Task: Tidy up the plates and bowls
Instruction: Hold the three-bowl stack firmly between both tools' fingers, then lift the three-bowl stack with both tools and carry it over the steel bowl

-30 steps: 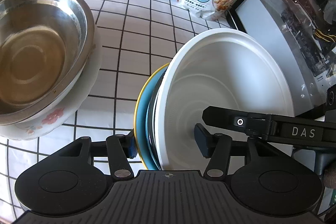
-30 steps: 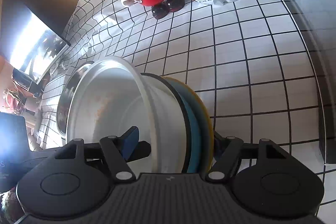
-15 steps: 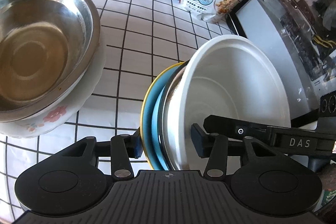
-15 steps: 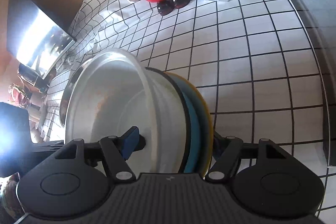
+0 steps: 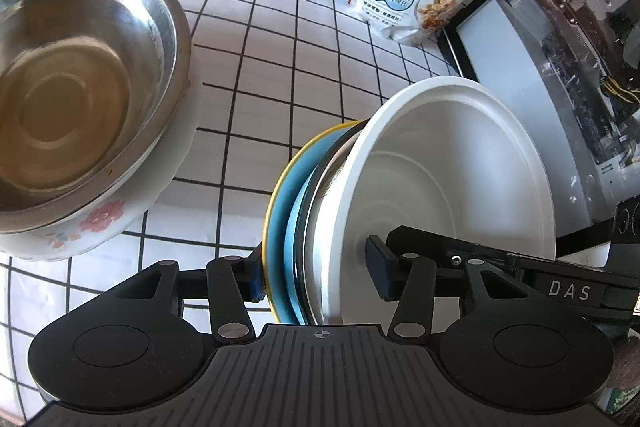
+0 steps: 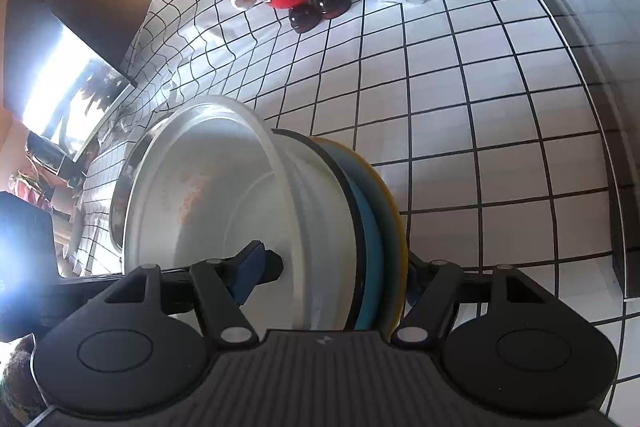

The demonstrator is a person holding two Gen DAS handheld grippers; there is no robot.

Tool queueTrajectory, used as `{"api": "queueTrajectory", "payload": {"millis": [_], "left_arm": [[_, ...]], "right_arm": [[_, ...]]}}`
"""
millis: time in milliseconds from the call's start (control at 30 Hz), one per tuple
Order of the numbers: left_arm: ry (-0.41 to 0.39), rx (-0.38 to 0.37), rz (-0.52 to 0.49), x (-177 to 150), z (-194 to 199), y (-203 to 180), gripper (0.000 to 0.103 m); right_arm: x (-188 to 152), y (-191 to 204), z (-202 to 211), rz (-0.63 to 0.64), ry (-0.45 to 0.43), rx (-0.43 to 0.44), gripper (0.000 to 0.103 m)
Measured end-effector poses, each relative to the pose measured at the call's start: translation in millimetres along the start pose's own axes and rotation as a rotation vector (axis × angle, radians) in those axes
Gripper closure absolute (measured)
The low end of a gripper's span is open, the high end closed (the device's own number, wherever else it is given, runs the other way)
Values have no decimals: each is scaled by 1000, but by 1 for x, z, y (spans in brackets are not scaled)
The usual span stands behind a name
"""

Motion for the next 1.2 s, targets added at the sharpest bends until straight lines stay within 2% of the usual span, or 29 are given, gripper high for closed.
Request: {"api": "queueTrajectory", "payload": {"millis": [367,667,833,967,1200], "left_arm": [[-16,-9,15,20,27,-9,51],[-85,-7,21,60,76,1,50],[-132,27,40,81,109,33,50],[-162,75,71,90,130,70,50],[-117,147,158,94,129,135,50]], "right_arm": [[21,25,21,12,-20,-5,33],[58,82,29,106,-59,28,33],[76,128,5,166,-45,73,33],[83,167,-32,215,0,127,33],[80,195,-104,206,138,171,33]]}}
Point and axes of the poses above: each gripper's, at about its wrist camera, not at the fingertips, and z roughly against the way its jaws point, y to its left, x to its top, the point moved 3 cm from there along -z, roughly the way its jaws point, and after that the axes turned 5 degrees about x, right-handed, at the moved point
